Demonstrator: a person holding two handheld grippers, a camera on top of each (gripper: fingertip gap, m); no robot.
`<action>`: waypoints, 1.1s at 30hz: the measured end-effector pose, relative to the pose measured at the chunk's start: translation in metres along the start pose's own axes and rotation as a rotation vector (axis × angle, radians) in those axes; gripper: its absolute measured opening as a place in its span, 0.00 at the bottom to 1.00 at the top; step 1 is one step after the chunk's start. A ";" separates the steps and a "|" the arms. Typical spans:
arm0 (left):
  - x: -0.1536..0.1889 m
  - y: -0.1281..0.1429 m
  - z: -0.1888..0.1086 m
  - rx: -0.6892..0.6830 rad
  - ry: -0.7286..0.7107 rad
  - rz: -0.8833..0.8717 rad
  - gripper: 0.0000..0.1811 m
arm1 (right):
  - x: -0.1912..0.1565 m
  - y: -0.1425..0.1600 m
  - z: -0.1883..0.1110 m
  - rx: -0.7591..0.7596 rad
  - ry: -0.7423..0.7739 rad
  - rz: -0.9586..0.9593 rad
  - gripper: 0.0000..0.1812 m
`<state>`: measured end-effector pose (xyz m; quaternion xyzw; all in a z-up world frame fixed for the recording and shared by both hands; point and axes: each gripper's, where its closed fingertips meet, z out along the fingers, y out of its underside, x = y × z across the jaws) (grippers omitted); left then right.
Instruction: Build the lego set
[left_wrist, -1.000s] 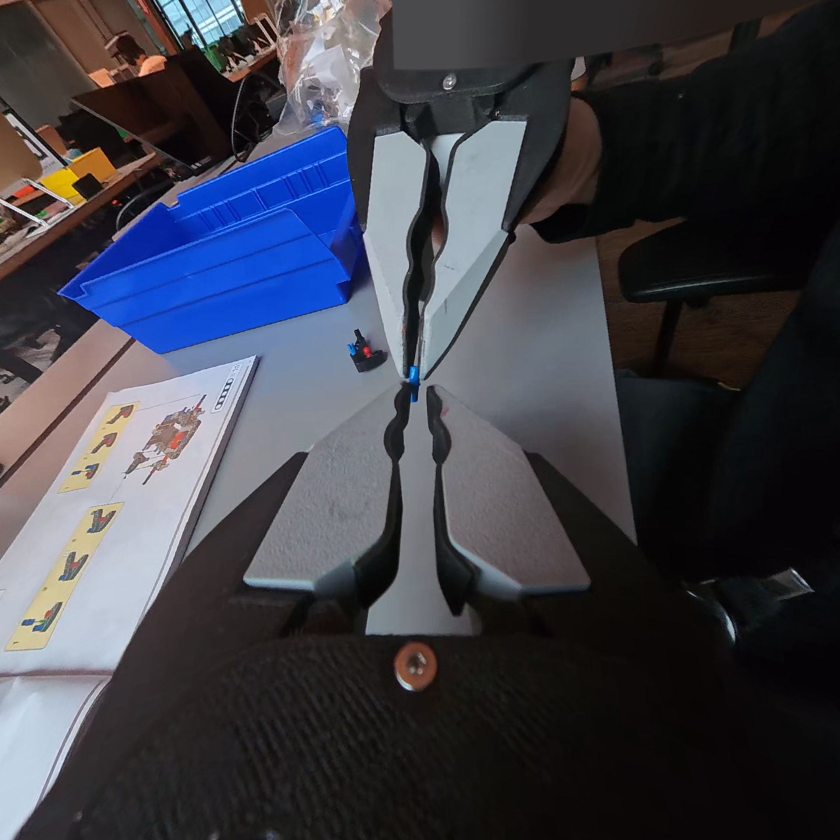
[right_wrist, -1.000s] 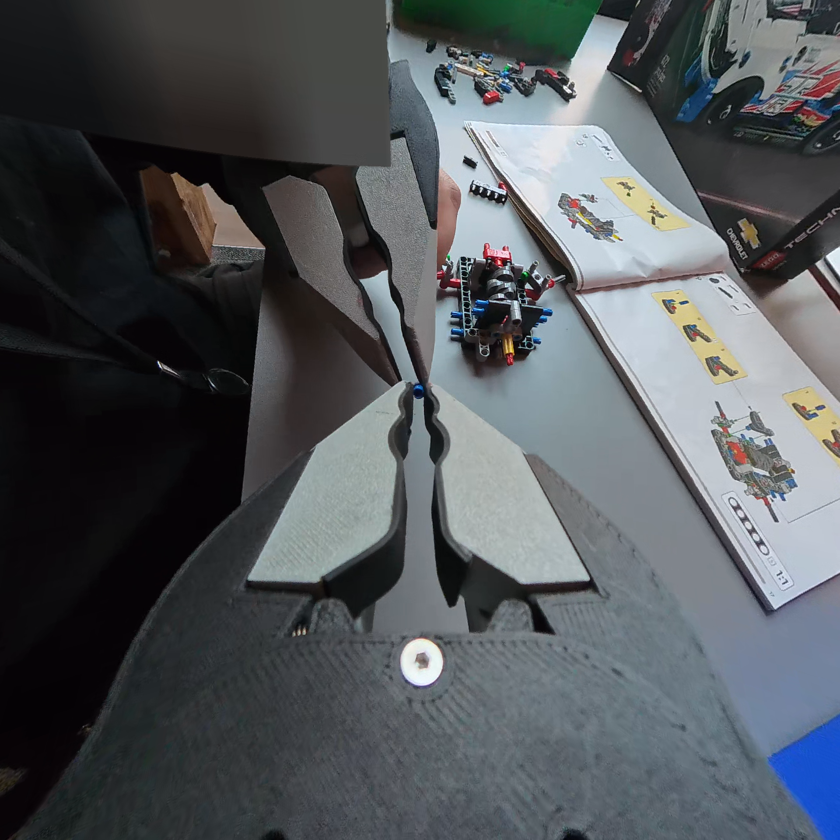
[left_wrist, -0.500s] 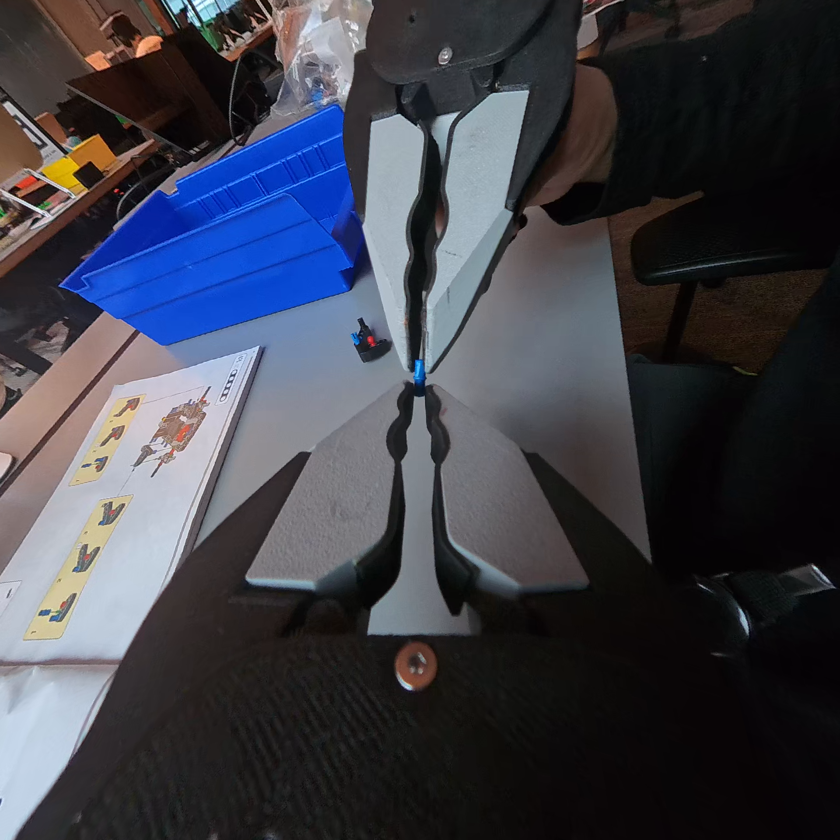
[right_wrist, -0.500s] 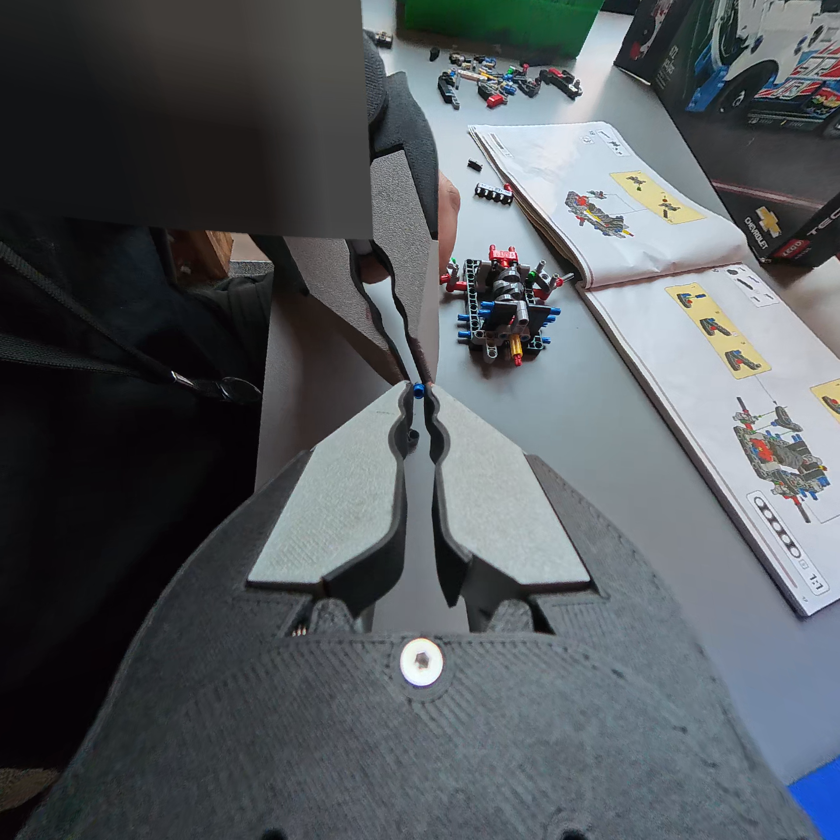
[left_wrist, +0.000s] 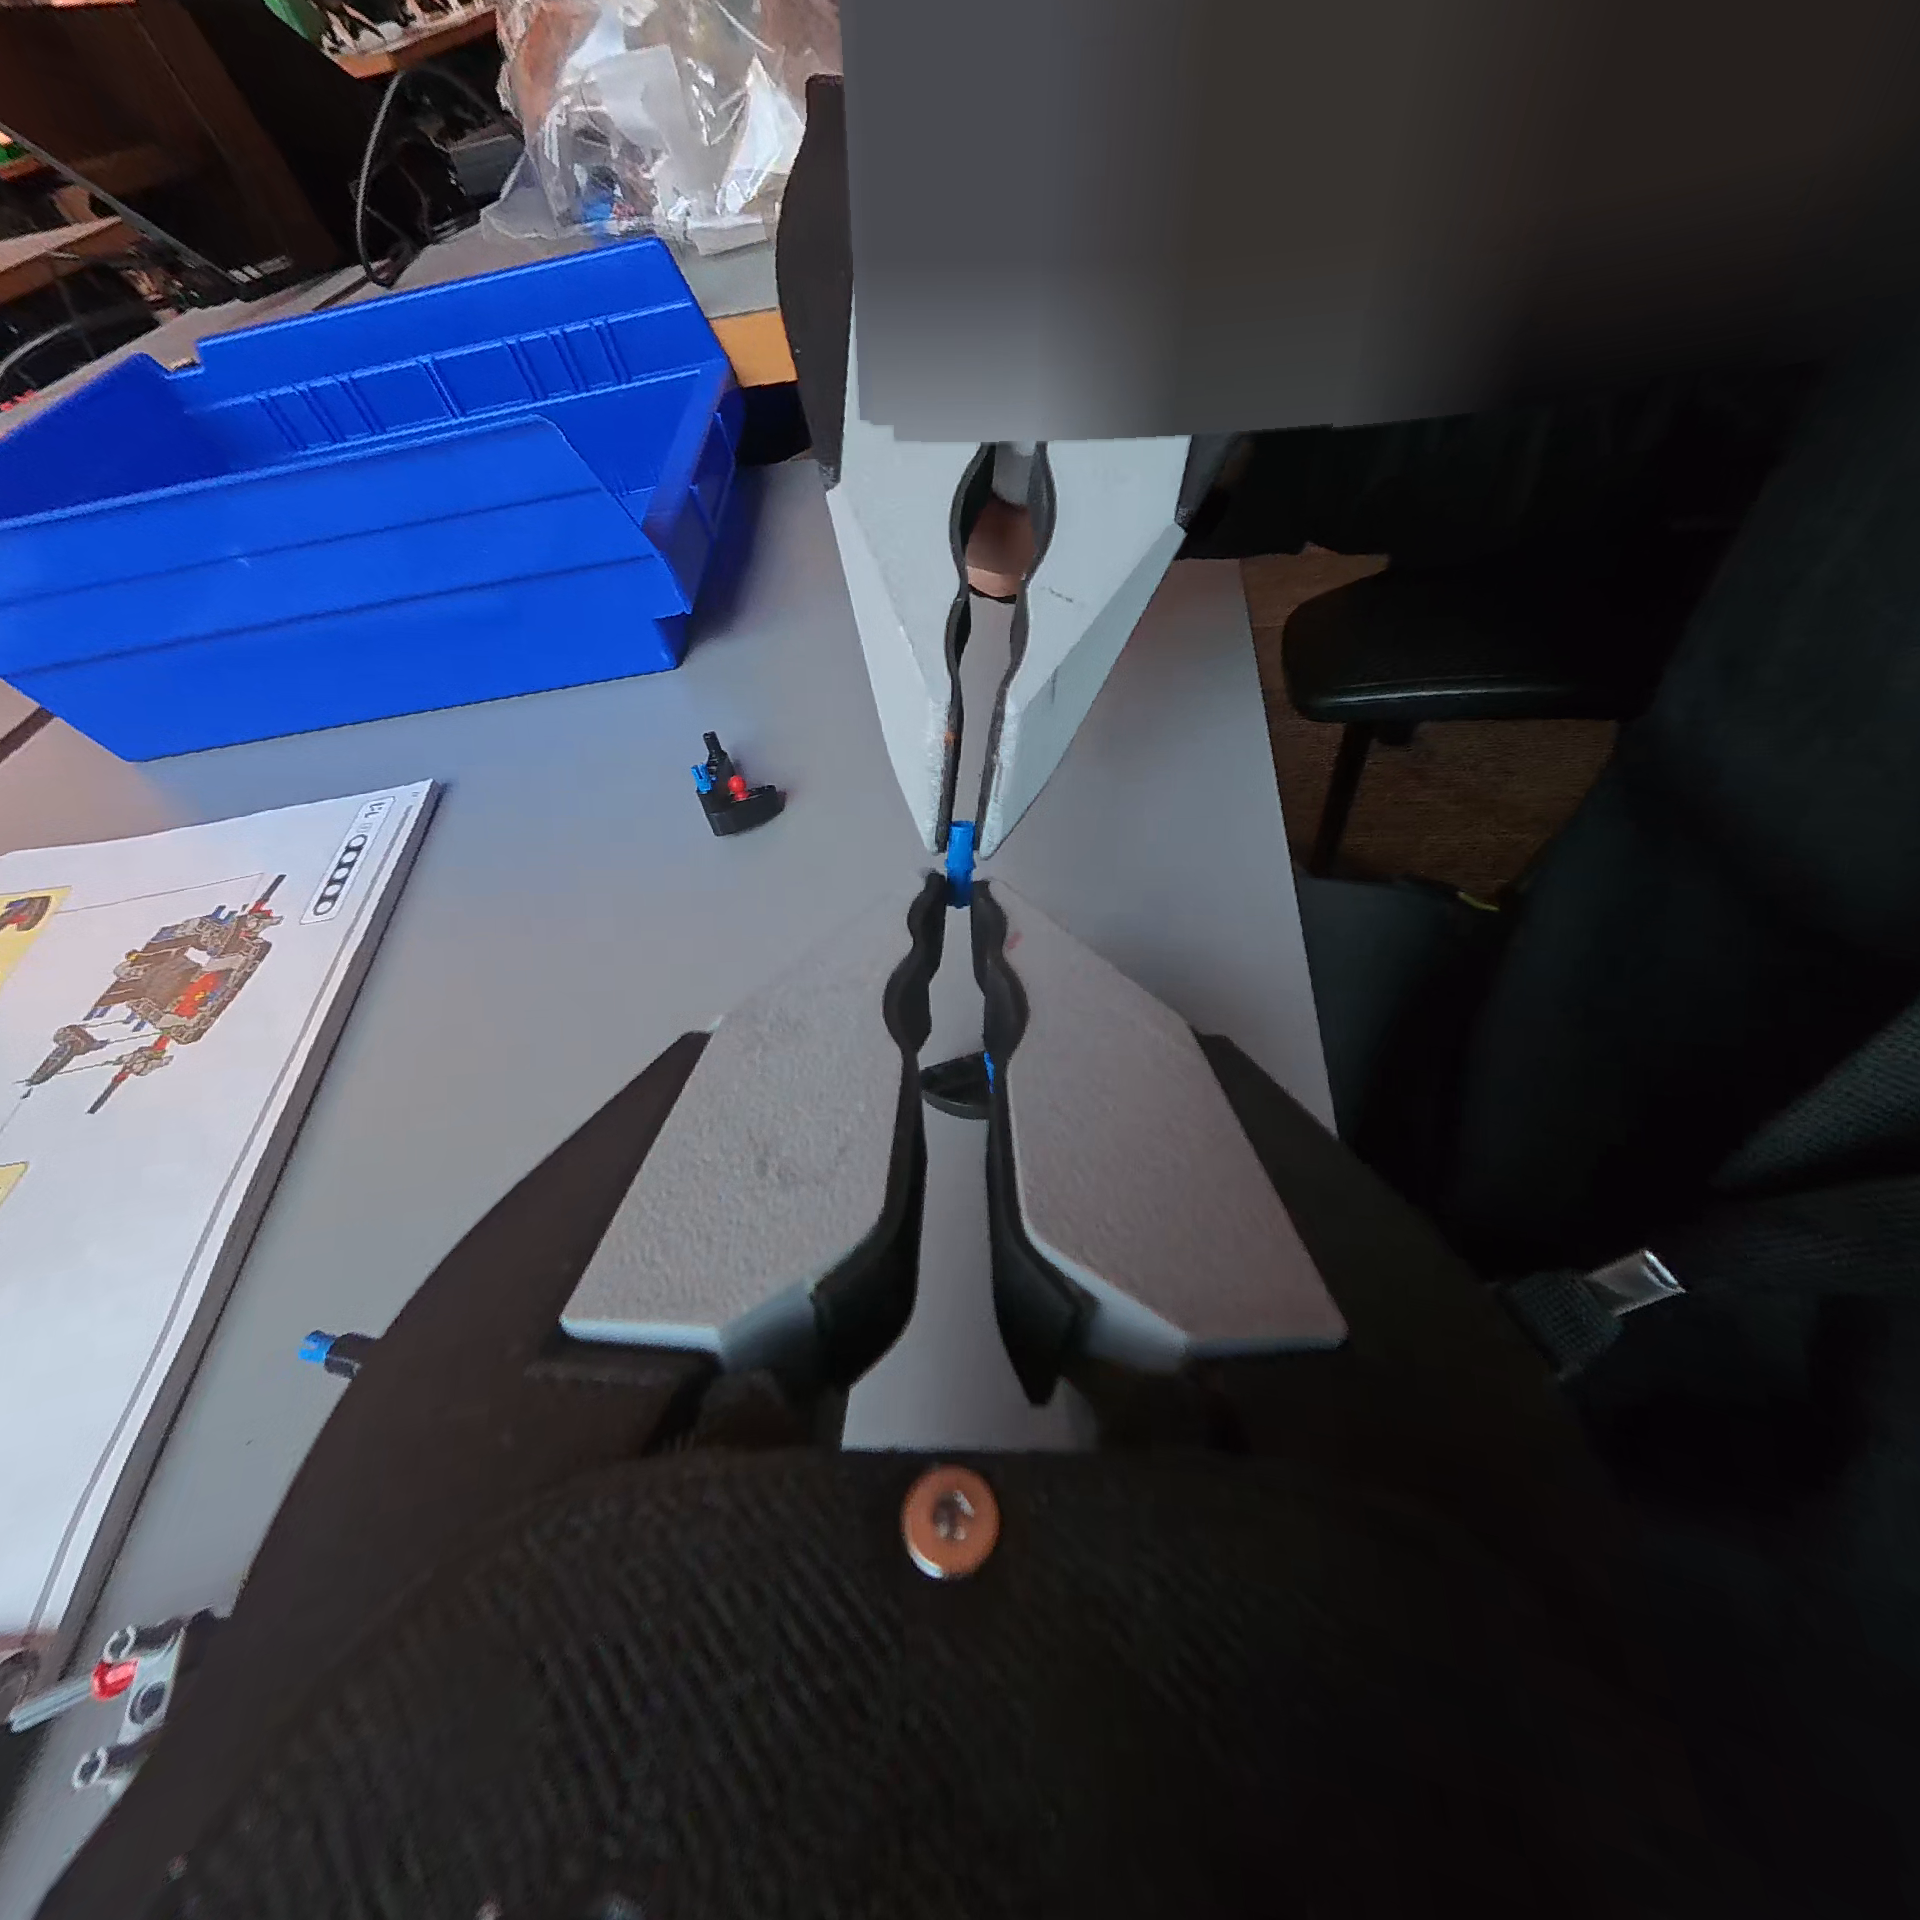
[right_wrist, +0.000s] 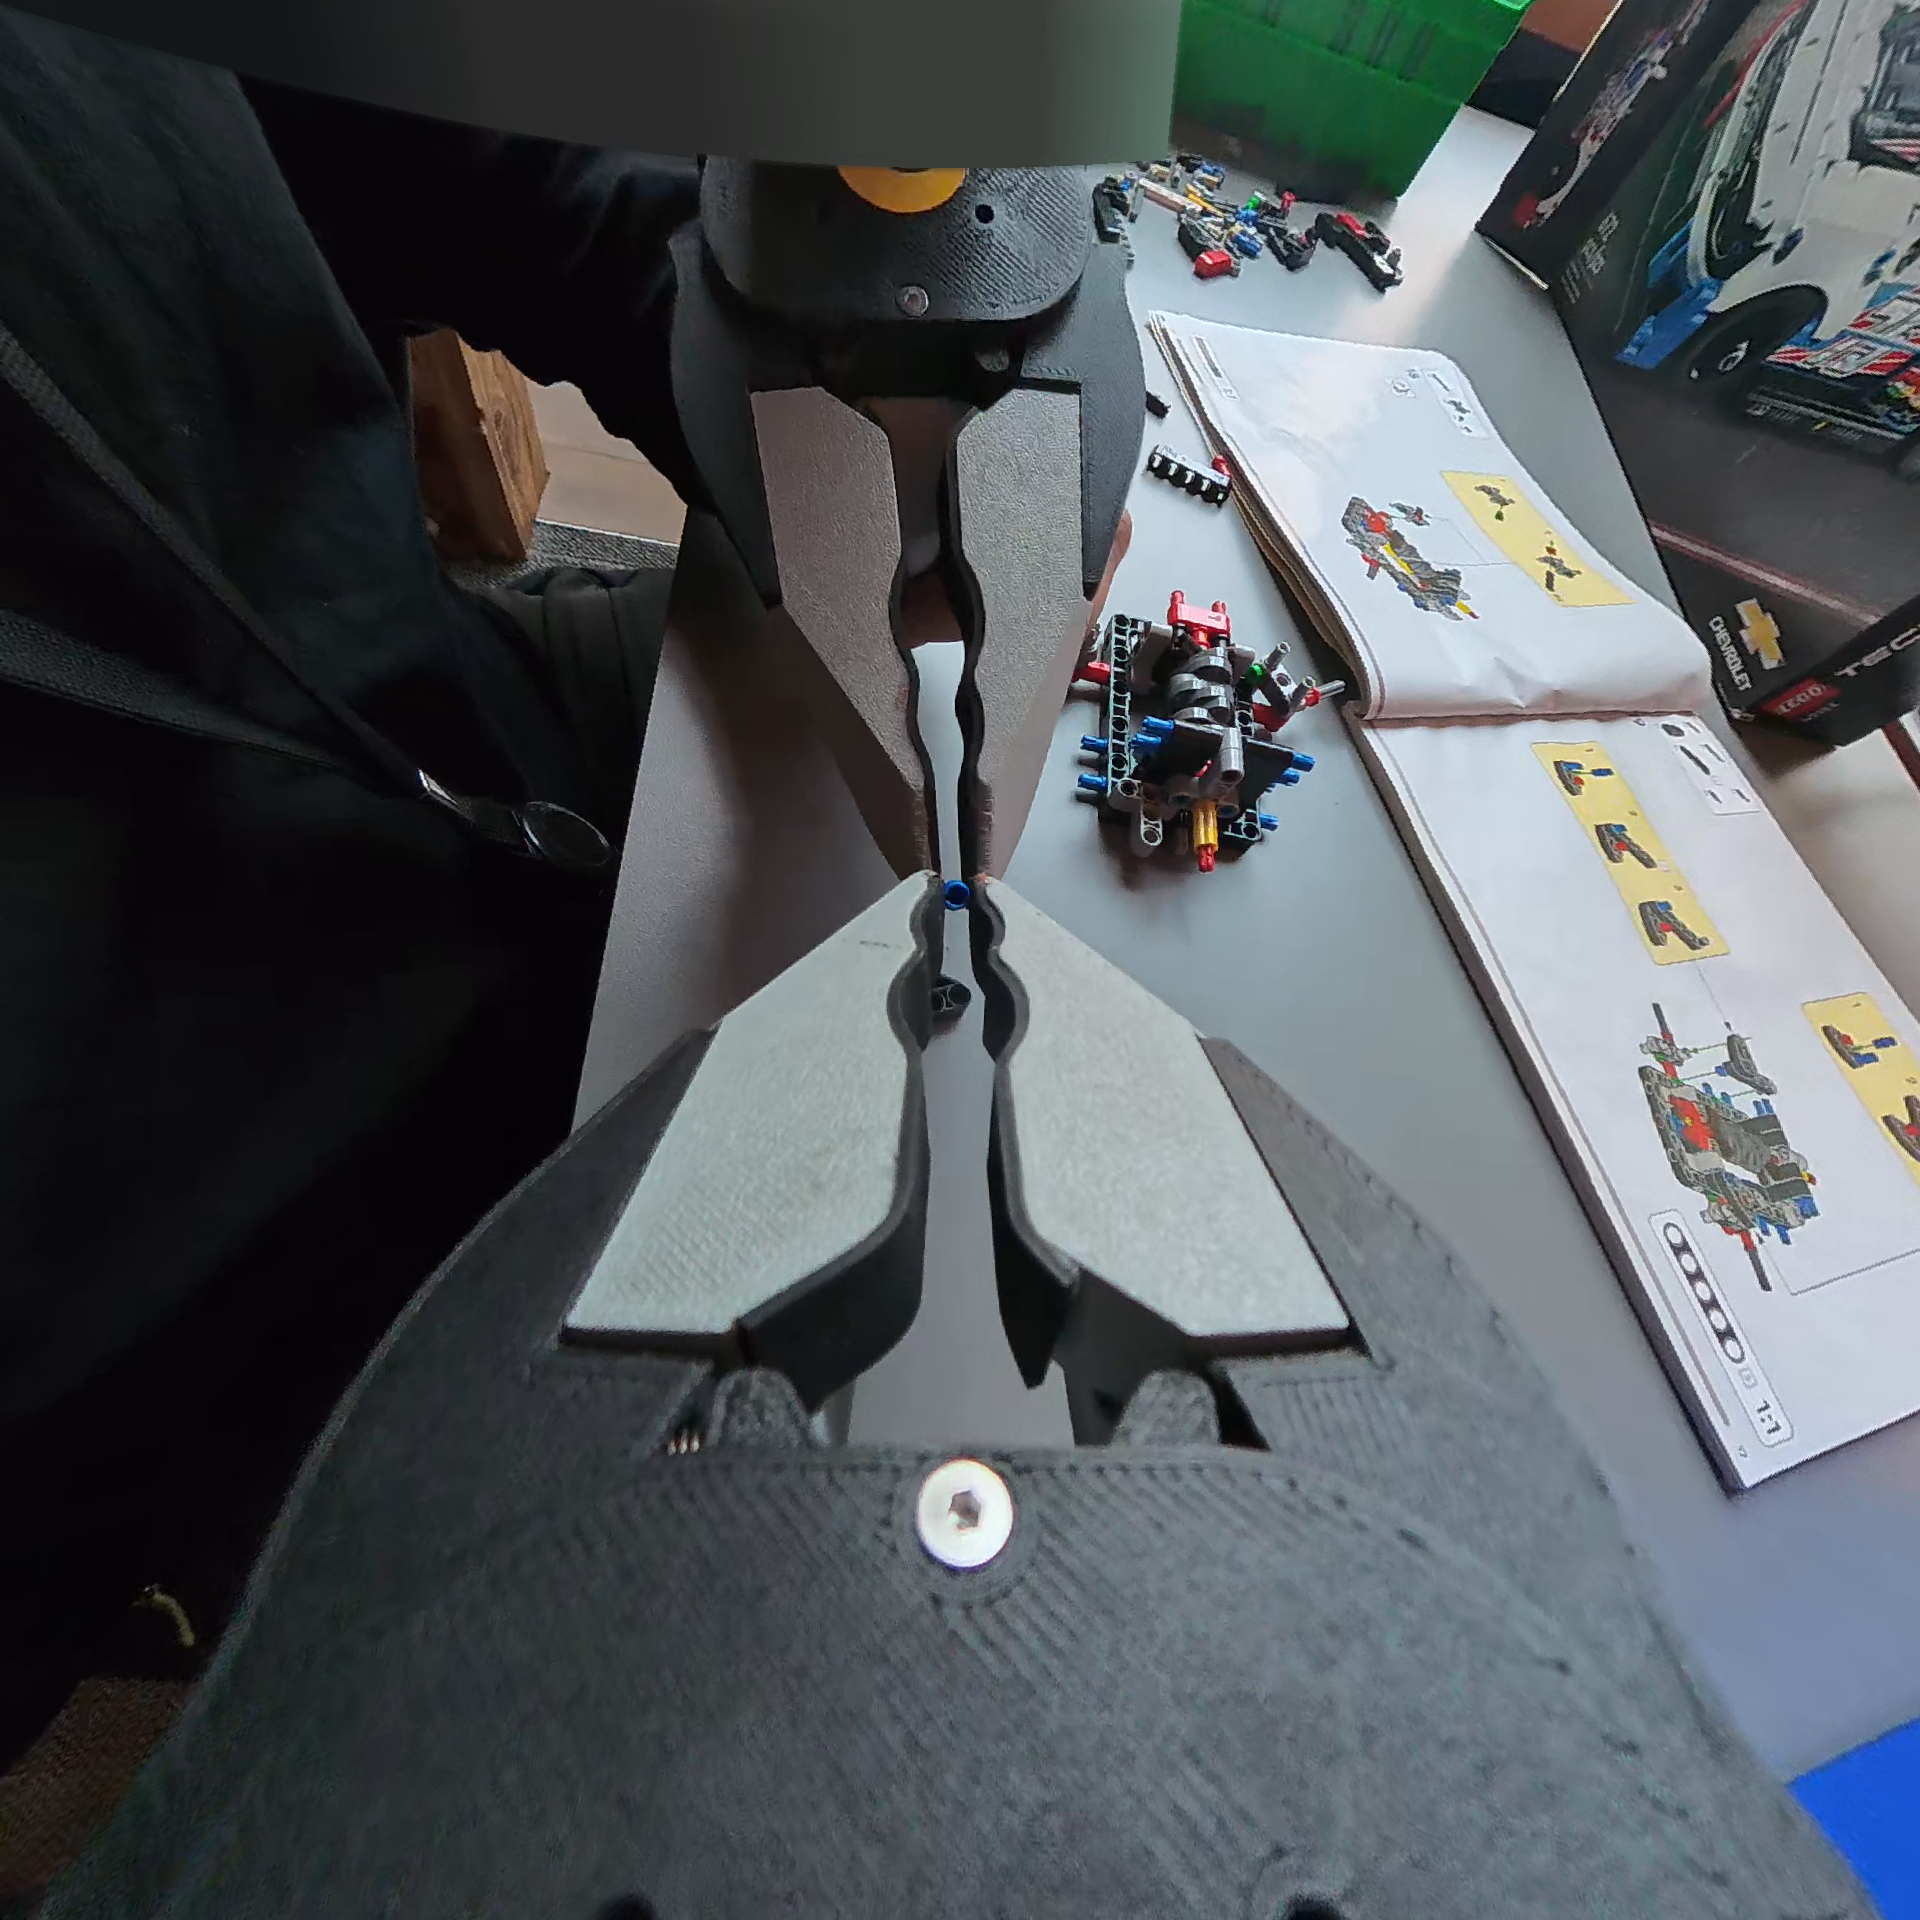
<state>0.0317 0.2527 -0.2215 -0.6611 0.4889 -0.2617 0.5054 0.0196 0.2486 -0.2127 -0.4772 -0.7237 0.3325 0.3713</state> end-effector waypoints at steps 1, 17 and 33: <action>0.001 0.001 0.000 -0.002 0.009 -0.011 0.00 | -0.001 0.001 0.000 -0.005 -0.002 -0.005 0.00; 0.000 0.049 0.010 -0.272 0.027 -0.070 0.11 | -0.007 0.043 0.022 -0.113 -0.163 0.162 0.00; 0.002 0.068 0.017 -0.392 0.049 -0.080 0.12 | -0.010 0.051 0.030 -0.198 -0.181 0.145 0.00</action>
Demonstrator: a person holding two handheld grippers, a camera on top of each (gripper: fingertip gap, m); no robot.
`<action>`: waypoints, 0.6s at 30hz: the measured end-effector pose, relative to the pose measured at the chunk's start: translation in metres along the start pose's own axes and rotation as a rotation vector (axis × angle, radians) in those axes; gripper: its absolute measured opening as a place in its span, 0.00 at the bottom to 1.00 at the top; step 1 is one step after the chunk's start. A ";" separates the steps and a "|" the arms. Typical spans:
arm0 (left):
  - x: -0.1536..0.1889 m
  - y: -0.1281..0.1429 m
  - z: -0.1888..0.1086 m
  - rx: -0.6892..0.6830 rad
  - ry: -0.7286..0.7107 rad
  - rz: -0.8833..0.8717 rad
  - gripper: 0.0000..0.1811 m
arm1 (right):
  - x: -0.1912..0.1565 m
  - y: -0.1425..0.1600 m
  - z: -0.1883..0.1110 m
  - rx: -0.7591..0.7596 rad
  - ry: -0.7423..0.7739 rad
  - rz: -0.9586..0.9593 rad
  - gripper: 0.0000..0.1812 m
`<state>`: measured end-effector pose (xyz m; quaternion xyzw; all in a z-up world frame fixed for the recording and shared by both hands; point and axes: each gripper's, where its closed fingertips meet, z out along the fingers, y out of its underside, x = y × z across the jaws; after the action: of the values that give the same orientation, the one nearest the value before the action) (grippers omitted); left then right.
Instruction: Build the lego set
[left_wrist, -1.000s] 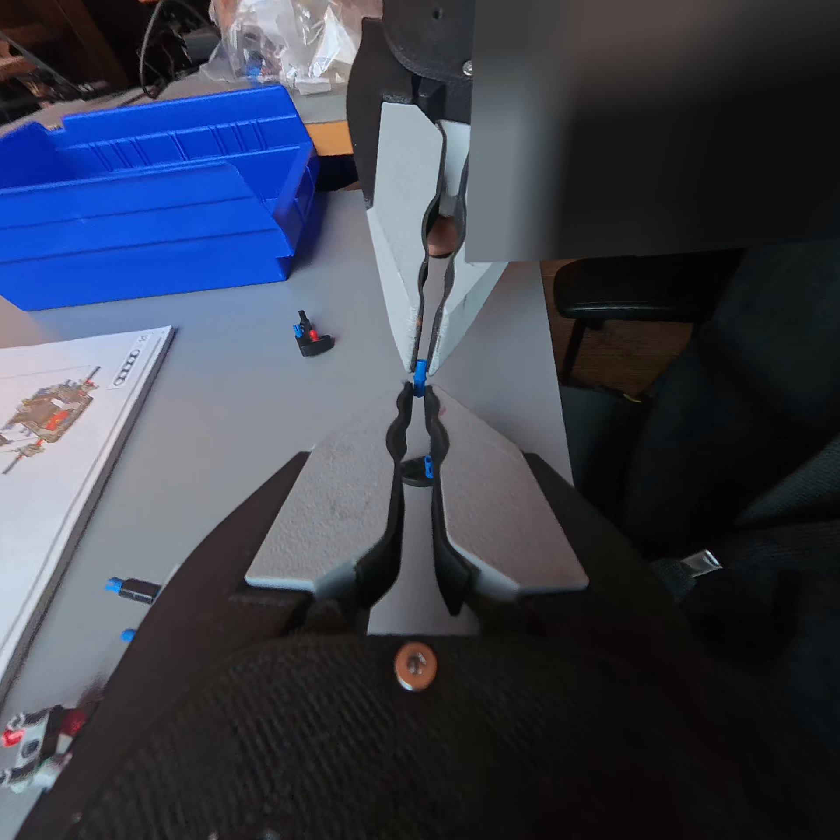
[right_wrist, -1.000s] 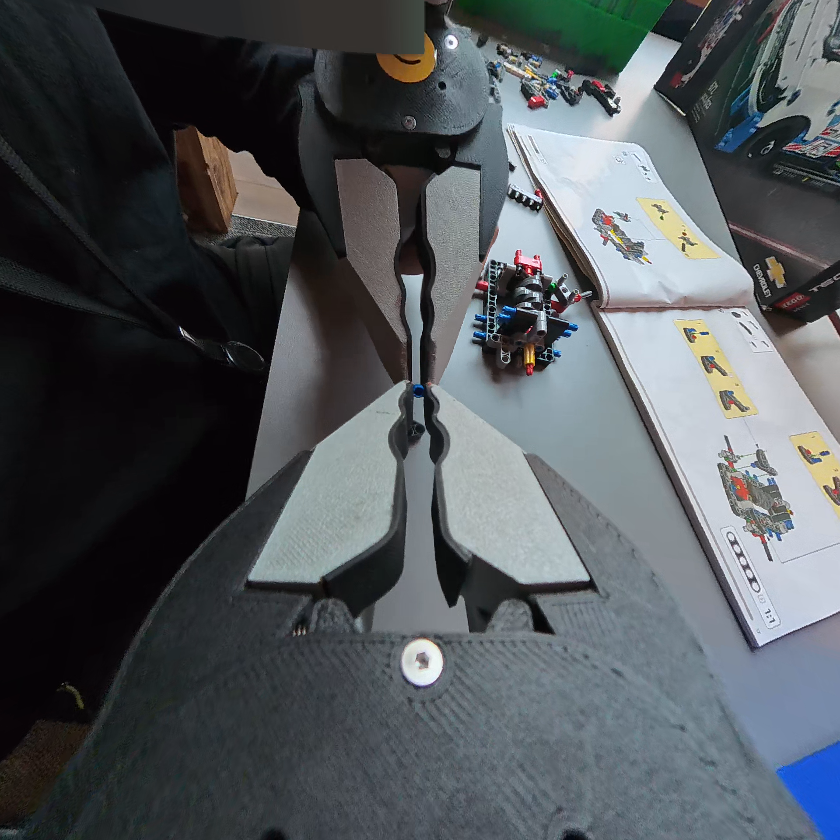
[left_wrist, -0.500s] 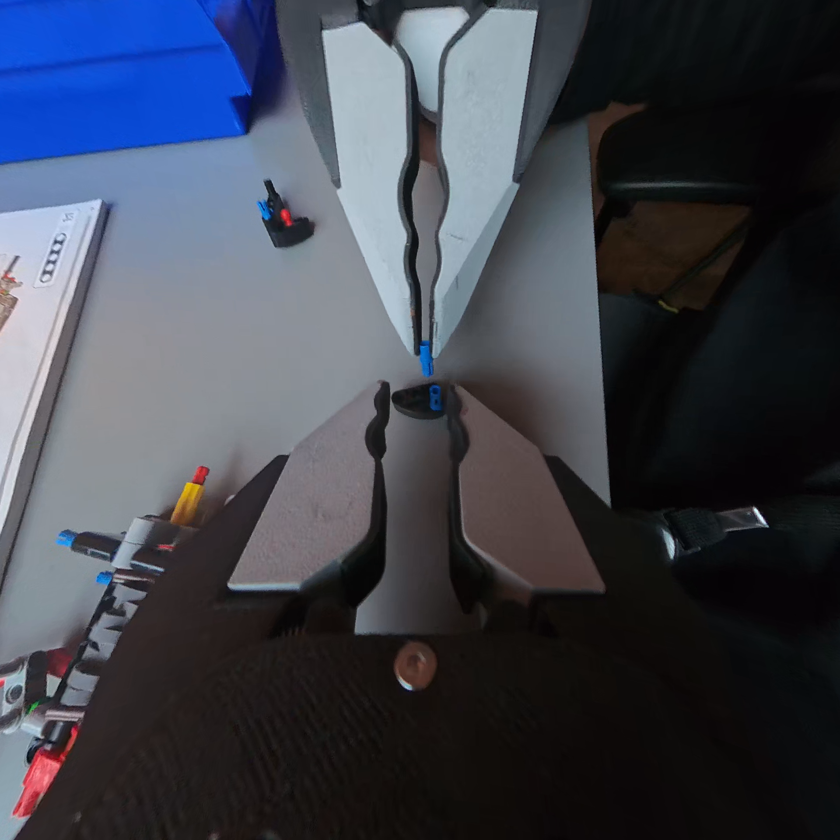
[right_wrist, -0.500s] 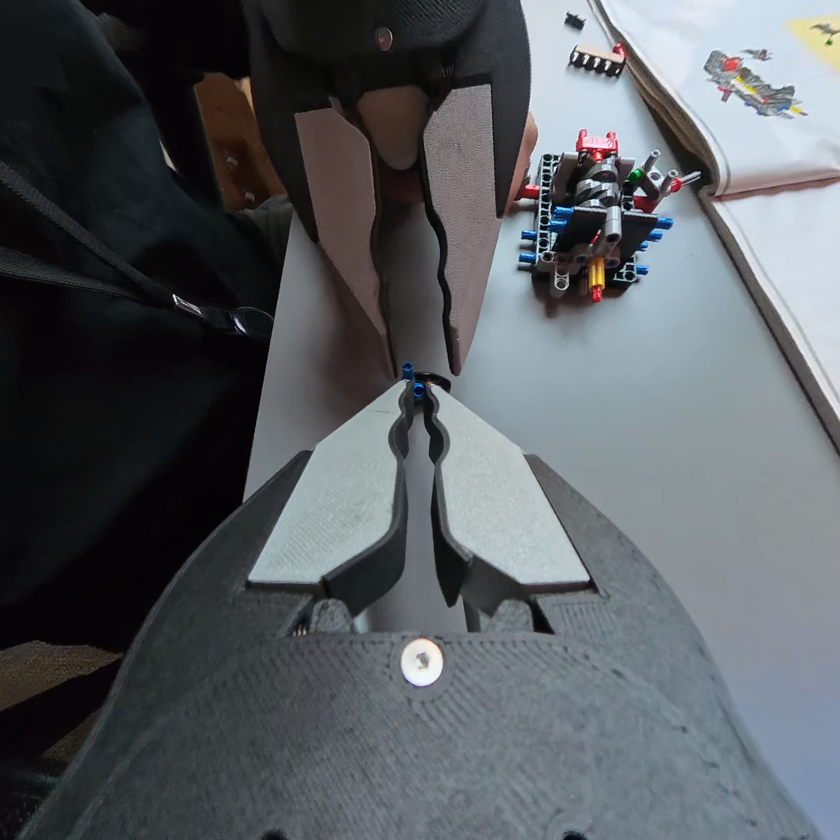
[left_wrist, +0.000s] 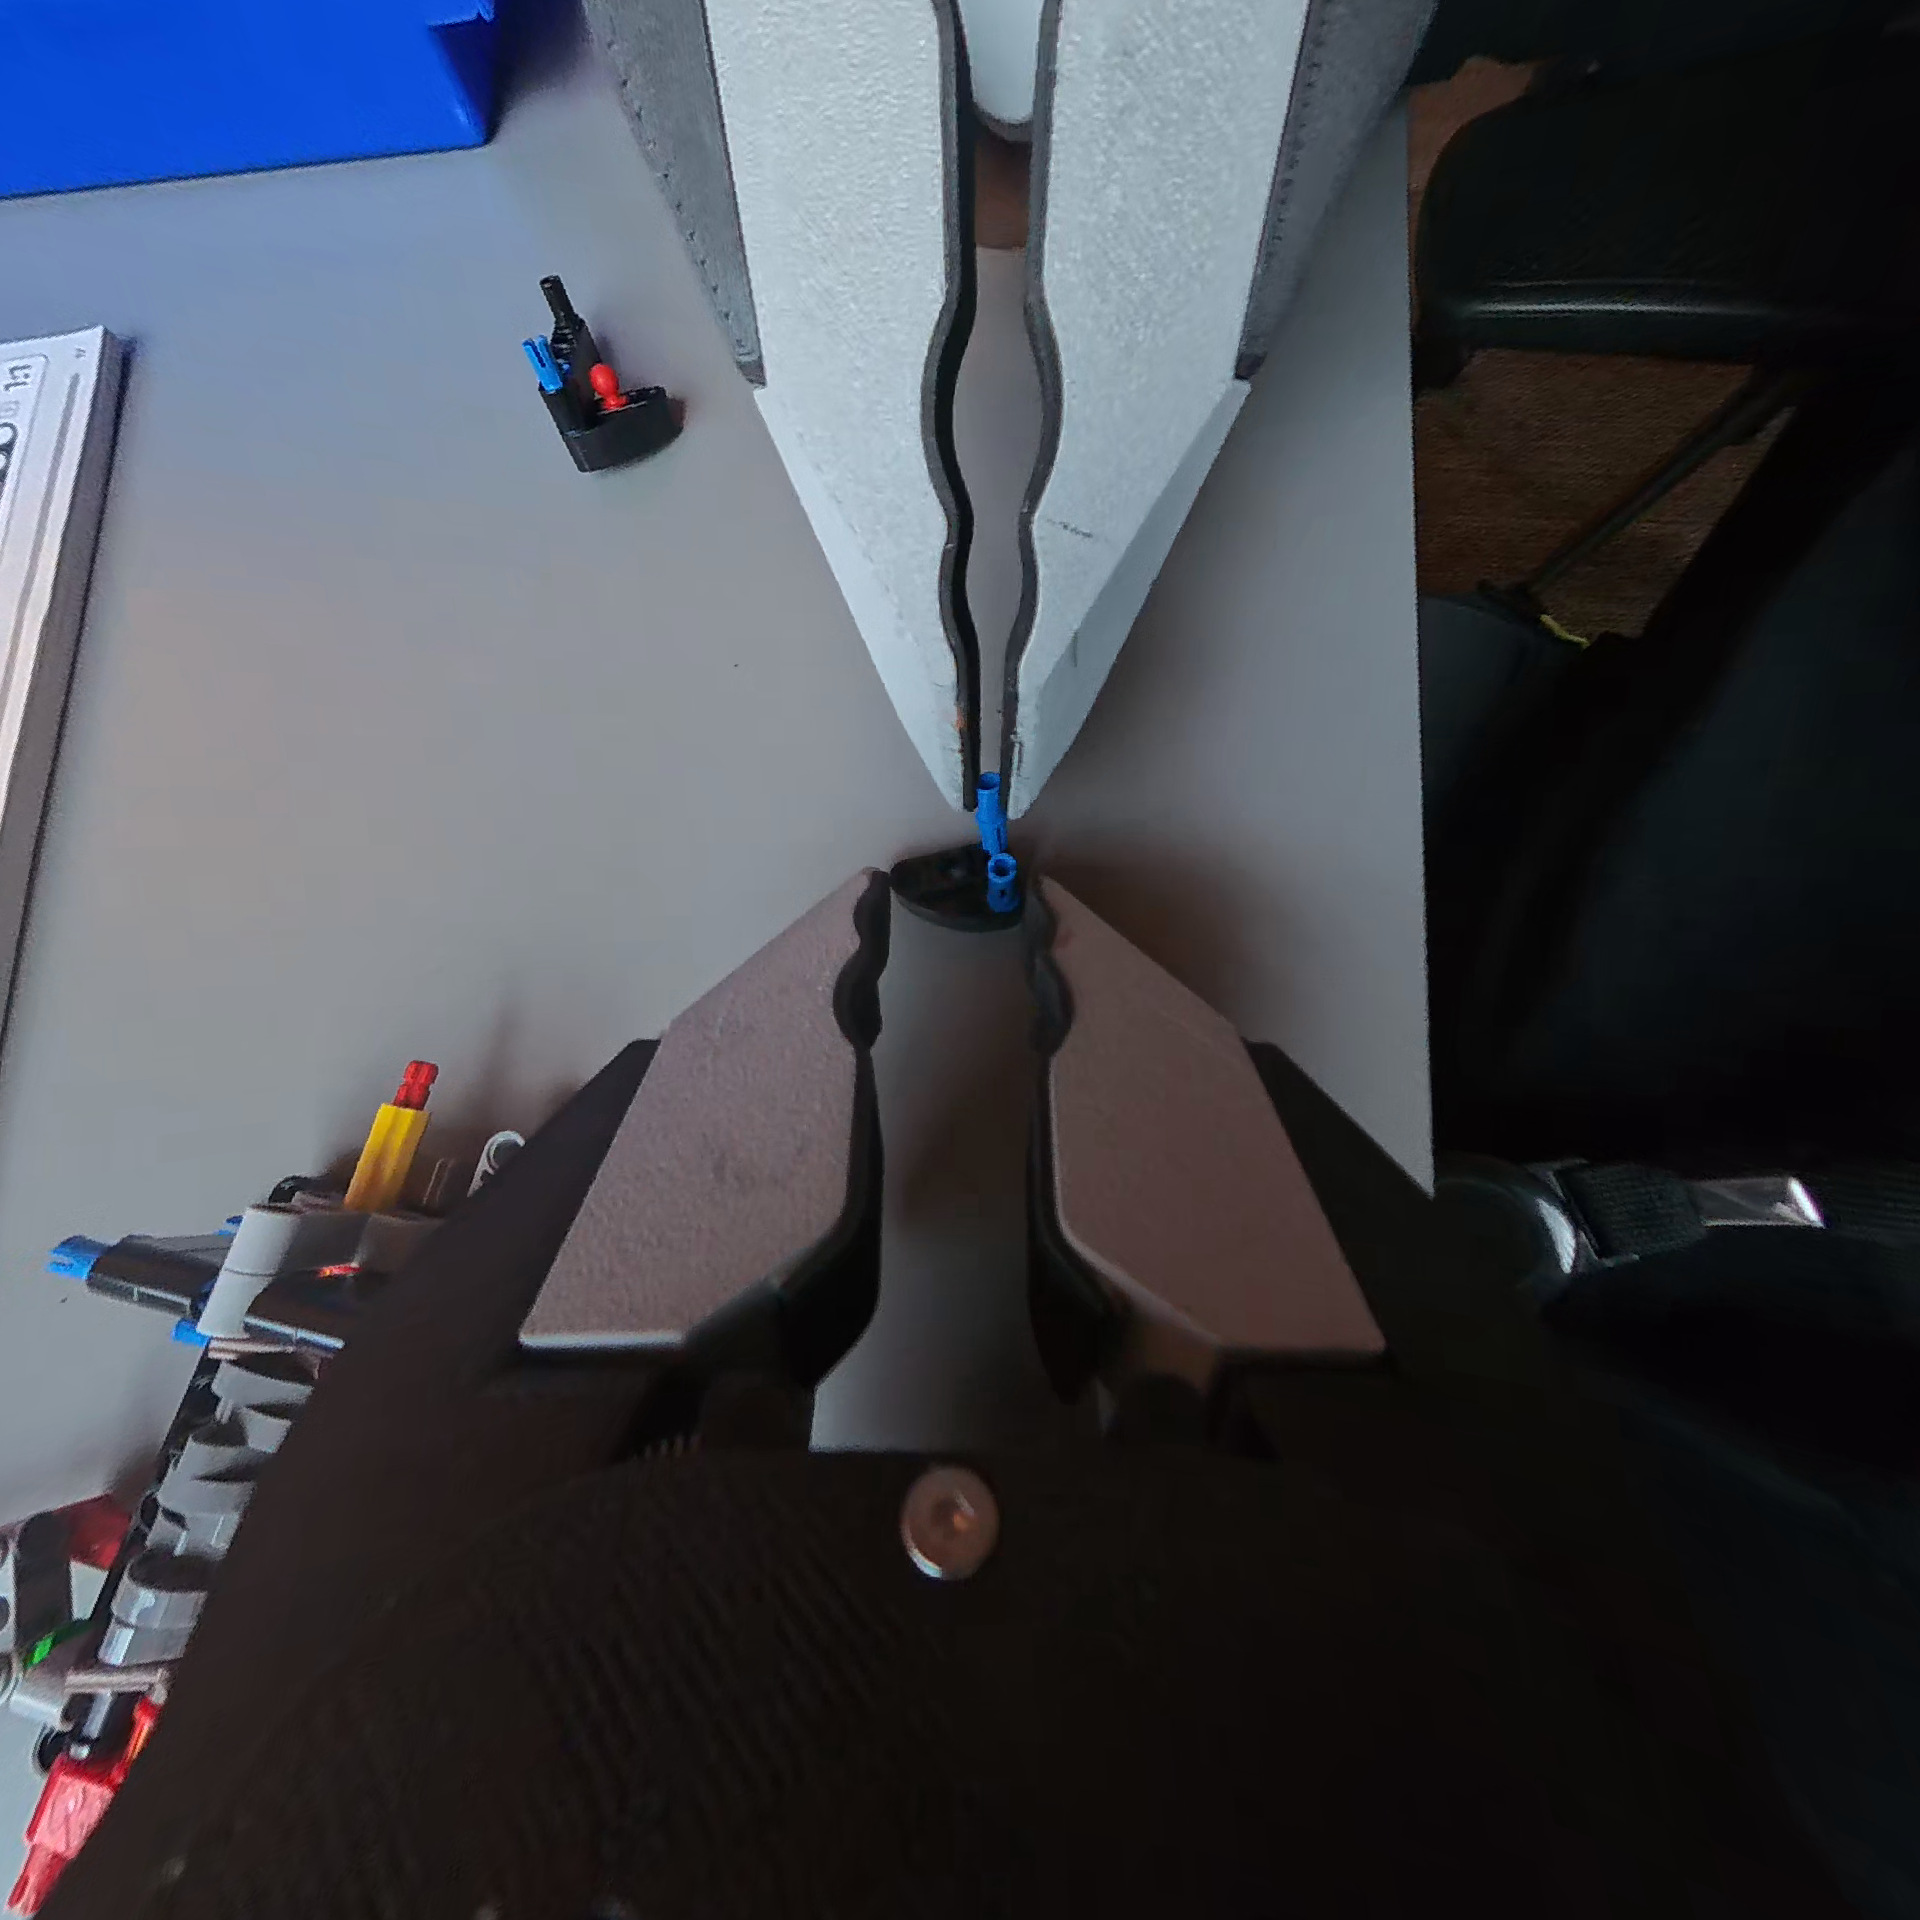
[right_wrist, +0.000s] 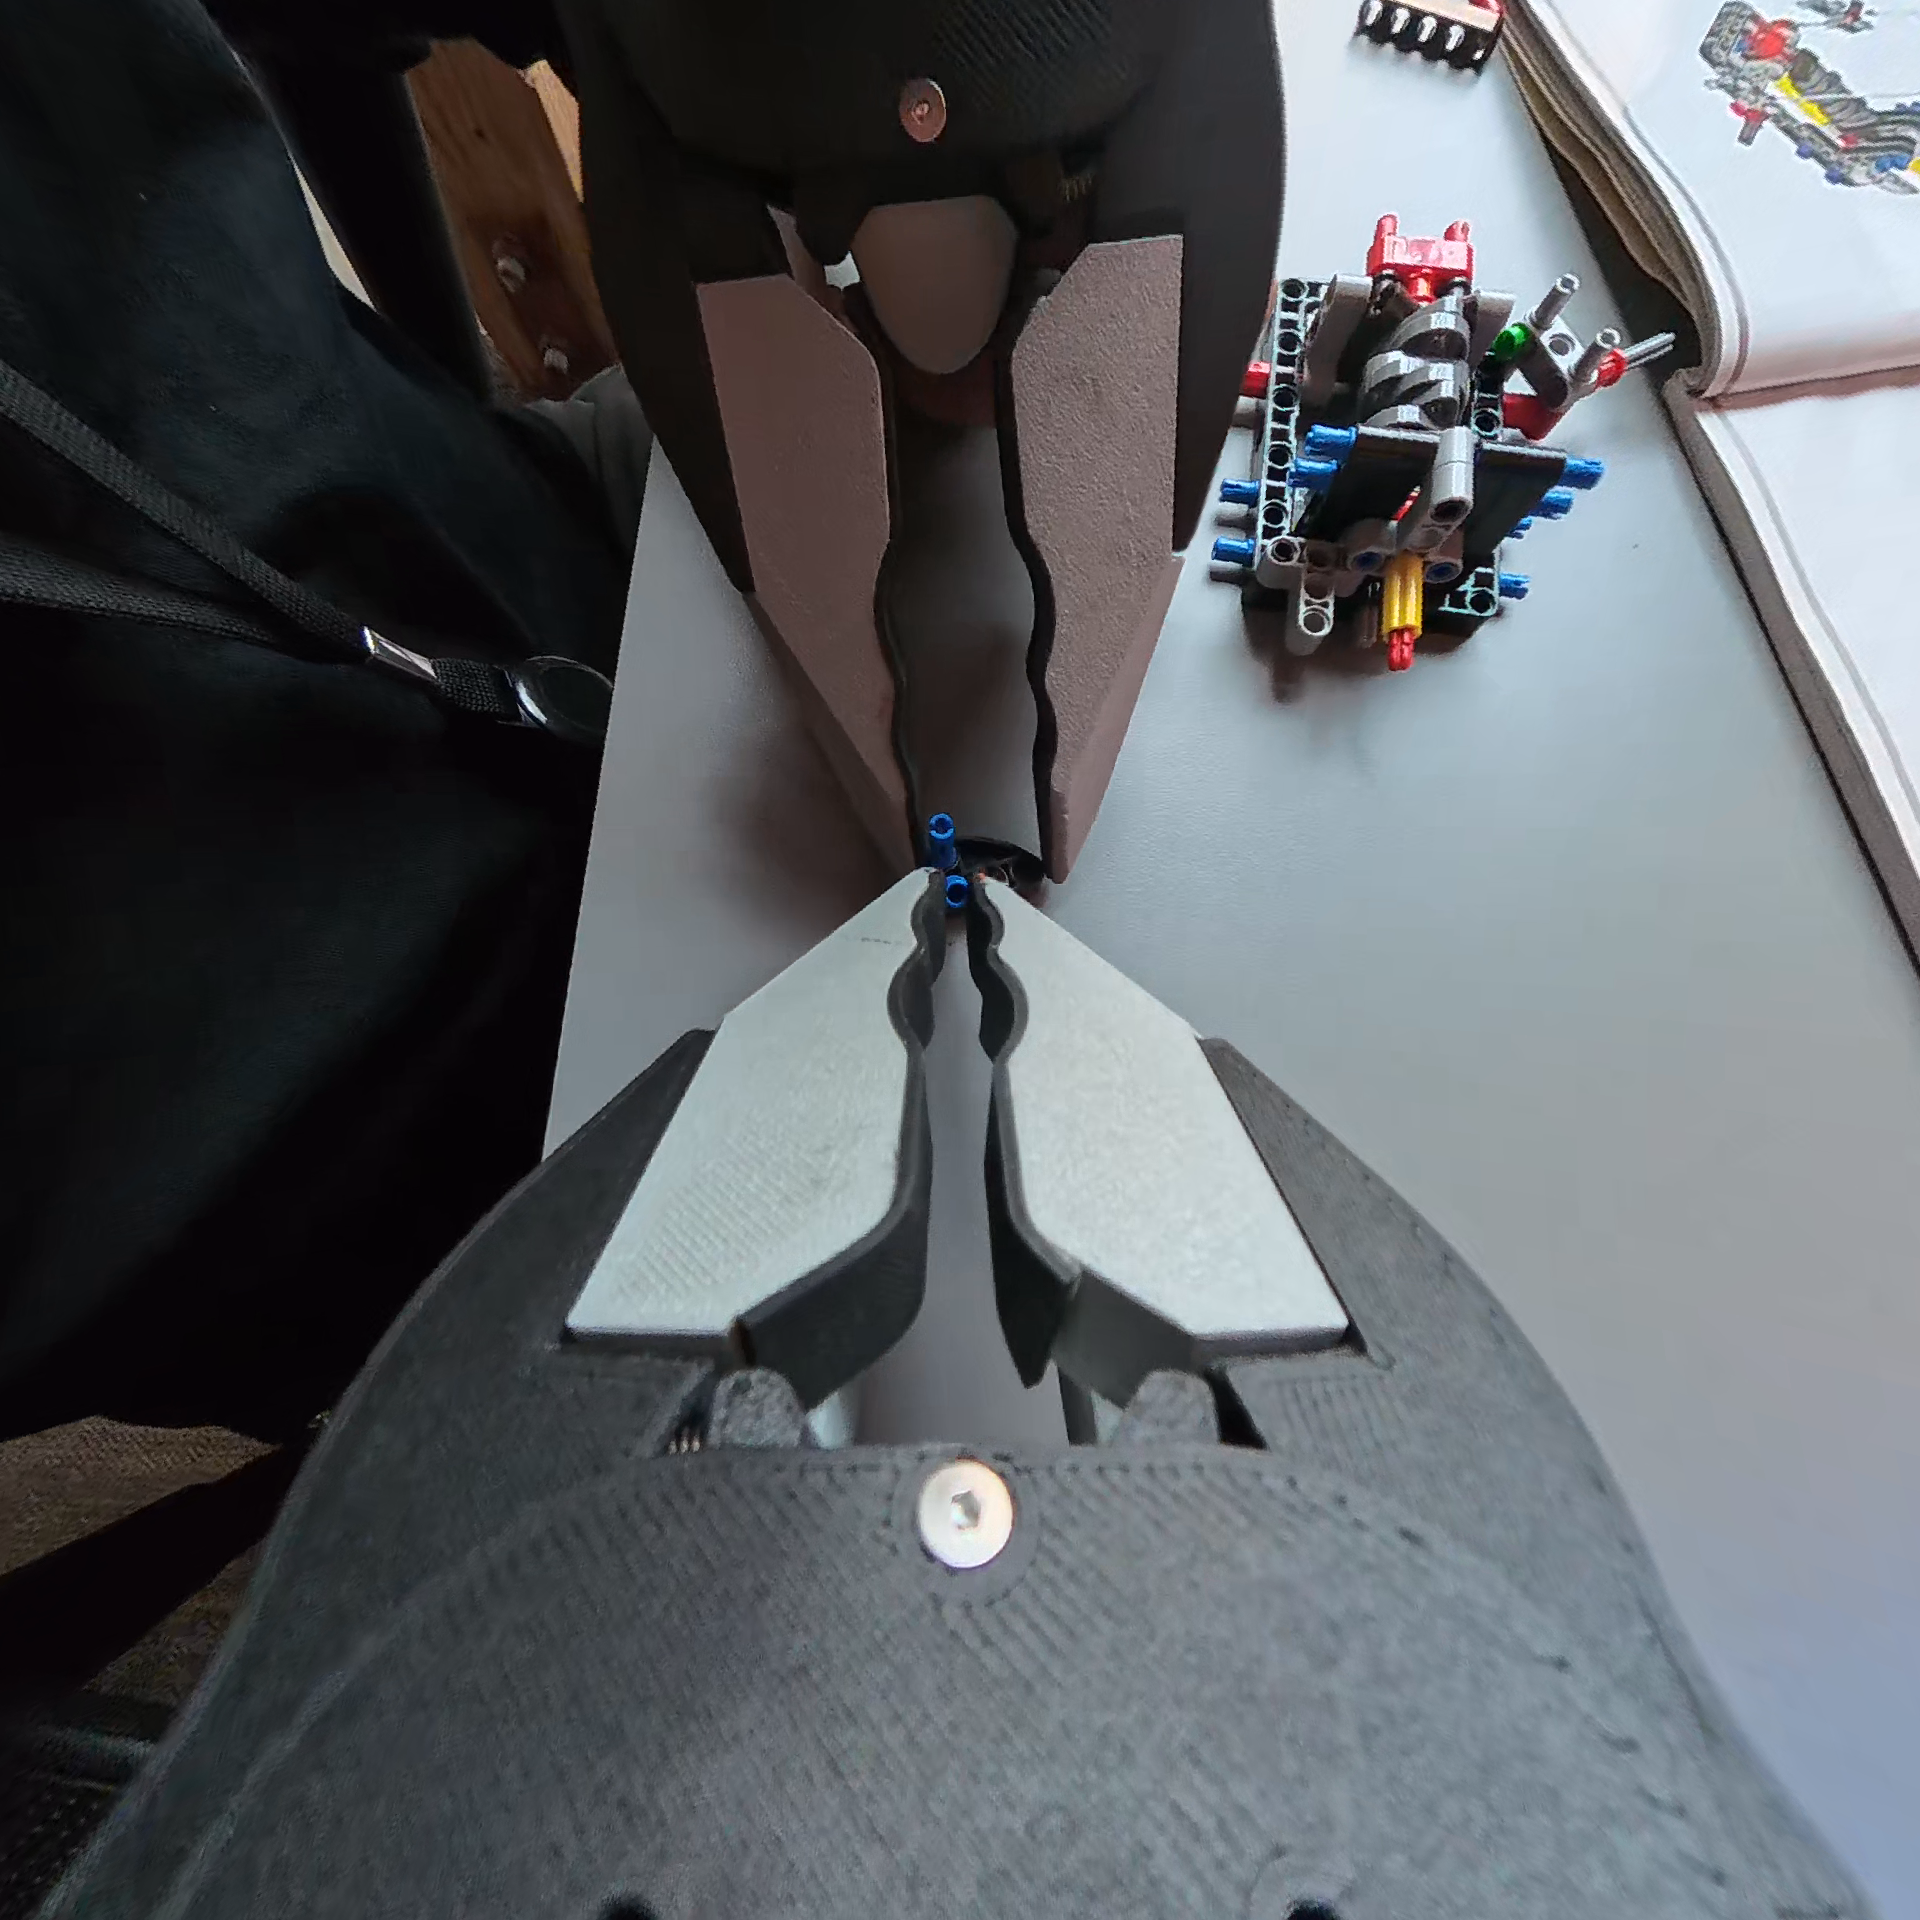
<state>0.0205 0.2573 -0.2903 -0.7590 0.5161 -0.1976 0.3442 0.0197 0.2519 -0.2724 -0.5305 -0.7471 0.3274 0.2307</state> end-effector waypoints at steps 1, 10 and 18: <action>0.000 0.000 0.000 0.000 0.001 0.000 0.12 | 0.000 0.000 0.000 -0.005 0.001 -0.002 0.00; 0.000 0.000 0.000 0.000 -0.005 0.014 0.12 | 0.001 0.003 0.002 -0.056 0.025 -0.016 0.00; 0.000 0.000 0.000 0.001 0.014 -0.002 0.12 | 0.000 0.004 0.002 -0.119 0.020 -0.104 0.00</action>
<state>0.0209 0.2570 -0.2907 -0.7582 0.5174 -0.2033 0.3407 0.0202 0.2520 -0.2767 -0.5071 -0.7895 0.2645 0.2227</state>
